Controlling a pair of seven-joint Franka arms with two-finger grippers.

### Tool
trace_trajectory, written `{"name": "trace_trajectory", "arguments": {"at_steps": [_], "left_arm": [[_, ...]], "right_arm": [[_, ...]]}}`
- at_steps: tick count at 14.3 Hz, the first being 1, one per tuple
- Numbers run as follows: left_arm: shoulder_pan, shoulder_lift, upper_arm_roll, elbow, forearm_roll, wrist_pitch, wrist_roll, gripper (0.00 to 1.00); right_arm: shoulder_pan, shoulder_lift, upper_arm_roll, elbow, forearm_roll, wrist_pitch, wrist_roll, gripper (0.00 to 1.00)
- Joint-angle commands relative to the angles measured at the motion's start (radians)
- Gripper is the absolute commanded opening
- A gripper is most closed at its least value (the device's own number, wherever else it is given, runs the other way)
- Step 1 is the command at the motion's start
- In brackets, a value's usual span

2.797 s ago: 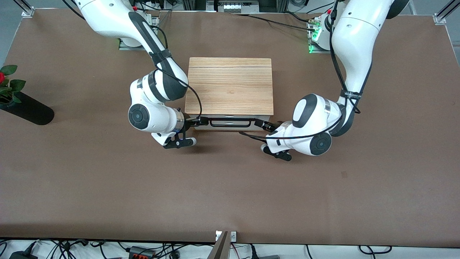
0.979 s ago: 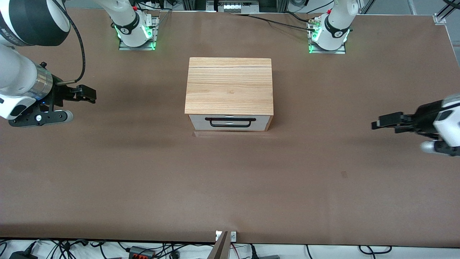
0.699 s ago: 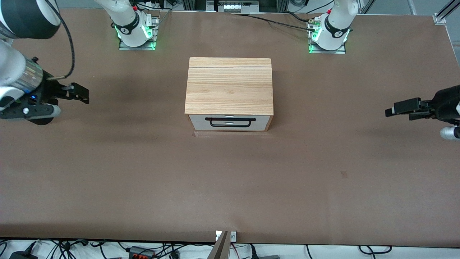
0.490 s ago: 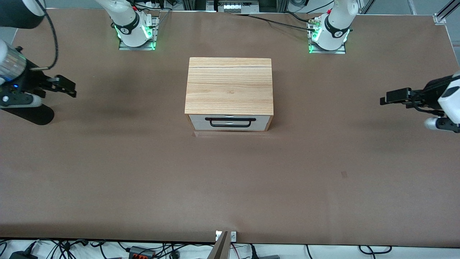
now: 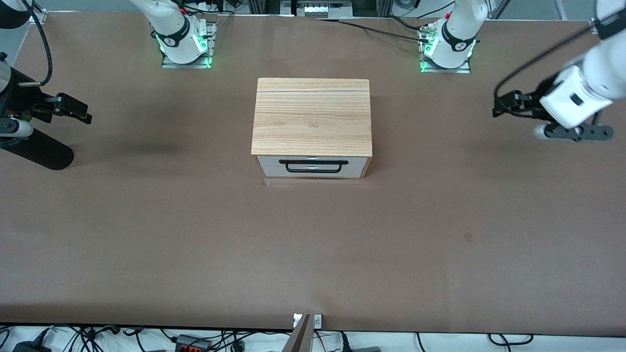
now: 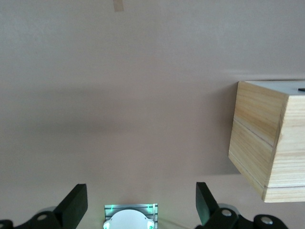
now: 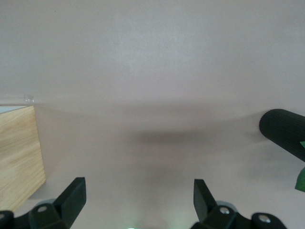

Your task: Close drawer with both arms simultaneously

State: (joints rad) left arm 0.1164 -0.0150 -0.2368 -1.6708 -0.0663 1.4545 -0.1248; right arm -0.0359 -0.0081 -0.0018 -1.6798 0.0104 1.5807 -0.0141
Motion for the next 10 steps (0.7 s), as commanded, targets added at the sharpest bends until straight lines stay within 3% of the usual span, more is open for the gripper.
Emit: {"name": "trace_trajectory", "arguments": {"at_steps": [1, 10], "left_arm": [[0.014, -0.086, -0.024, -0.110, 0.026, 0.055, -0.019, 1.00], [0.074, -0.131, -0.016, -0.188, 0.025, 0.118, 0.093, 1.00]], "right_arm": [[0.034, -0.003, -0.020, 0.048, 0.010, -0.028, -0.006, 1.00], [0.048, 0.031, -0.021, 0.068, 0.013, -0.025, 0.013, 1.00]]}}
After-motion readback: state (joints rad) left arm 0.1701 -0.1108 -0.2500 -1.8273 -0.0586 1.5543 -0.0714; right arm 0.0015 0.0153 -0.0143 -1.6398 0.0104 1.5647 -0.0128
